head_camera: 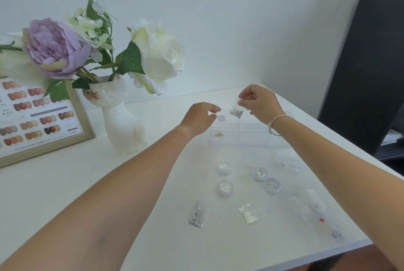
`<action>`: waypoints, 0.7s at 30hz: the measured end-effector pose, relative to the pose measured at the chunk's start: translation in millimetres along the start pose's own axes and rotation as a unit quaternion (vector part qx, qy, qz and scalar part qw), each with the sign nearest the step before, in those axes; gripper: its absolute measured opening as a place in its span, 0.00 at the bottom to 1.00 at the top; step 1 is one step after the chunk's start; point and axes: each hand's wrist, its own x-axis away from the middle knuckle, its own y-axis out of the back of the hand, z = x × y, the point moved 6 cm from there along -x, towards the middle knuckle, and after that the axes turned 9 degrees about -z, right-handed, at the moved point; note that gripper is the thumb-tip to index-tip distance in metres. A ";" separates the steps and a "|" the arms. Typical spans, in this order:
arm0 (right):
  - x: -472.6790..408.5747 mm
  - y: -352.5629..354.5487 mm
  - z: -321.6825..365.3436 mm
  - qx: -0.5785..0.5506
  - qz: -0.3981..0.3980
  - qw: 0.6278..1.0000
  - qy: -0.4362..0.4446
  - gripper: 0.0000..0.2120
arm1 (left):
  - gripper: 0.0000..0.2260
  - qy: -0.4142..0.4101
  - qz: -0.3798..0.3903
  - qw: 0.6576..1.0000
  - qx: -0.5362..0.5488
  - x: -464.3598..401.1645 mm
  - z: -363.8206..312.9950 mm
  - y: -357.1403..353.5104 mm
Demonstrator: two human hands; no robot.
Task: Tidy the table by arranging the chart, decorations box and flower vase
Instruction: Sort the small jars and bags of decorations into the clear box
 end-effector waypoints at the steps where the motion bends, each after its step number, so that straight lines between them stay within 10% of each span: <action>1: -0.3 -3.1 0.7 0.002 0.003 1.000 0.001 0.05 | 0.14 -0.003 -0.006 1.000 0.004 2.3 1.6 2.8; 15: 20.4 -45.7 6.6 0.139 0.112 0.984 0.013 0.01 | 0.09 -0.011 -0.003 0.998 0.068 86.0 20.5 43.9; 21: 31.5 -28.6 16.2 0.224 0.043 0.972 0.059 0.04 | 0.08 -0.008 0.052 0.996 0.073 124.3 16.3 44.6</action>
